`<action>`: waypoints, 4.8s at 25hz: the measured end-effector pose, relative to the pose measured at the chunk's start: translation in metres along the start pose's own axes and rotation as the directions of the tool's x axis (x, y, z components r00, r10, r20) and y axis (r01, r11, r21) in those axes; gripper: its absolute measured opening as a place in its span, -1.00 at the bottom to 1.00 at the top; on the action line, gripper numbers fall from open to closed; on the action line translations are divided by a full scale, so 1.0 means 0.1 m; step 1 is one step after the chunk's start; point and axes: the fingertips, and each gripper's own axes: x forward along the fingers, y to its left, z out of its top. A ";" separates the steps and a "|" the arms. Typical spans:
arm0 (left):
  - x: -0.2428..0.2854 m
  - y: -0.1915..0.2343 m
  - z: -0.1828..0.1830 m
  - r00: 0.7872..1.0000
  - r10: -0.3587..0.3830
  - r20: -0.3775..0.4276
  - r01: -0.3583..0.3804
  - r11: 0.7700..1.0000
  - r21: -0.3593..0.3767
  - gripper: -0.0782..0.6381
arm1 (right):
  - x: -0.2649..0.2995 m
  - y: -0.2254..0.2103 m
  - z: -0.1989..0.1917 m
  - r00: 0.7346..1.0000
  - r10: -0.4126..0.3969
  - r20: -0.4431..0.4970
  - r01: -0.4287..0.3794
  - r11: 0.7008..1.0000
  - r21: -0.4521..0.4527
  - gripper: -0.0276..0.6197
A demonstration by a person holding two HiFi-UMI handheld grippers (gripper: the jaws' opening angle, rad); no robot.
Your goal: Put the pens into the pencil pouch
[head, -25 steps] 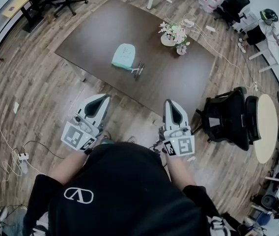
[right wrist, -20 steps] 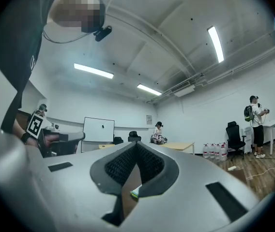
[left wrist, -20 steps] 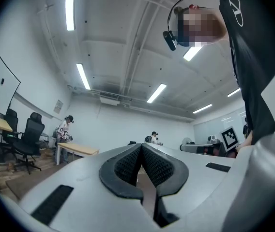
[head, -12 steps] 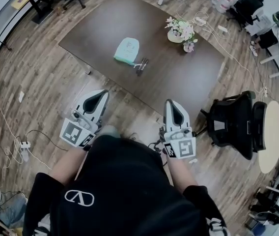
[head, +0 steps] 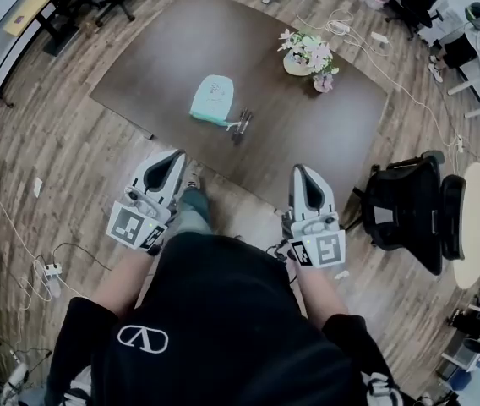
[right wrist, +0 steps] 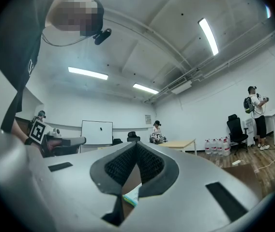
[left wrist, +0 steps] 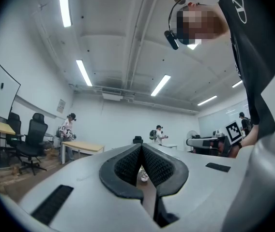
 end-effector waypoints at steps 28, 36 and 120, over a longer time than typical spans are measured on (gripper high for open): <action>1.60 1.98 -0.70 0.957 -0.270 -0.102 0.265 0.963 -0.053 -0.77 | 2.31 -0.47 -0.34 0.979 -0.194 -0.069 0.189 0.979 -0.076 -0.92; 1.76 1.84 -0.83 0.954 -0.257 -0.154 0.258 0.966 -0.016 -0.77 | 2.24 -0.70 -0.37 0.981 -0.177 -0.082 0.174 0.984 -0.042 -0.92; 2.17 2.00 -2.06 0.660 -0.329 -0.676 0.230 0.944 -0.234 -0.74 | 2.25 -1.00 -1.13 0.943 -0.149 -0.298 0.167 0.985 0.037 -0.92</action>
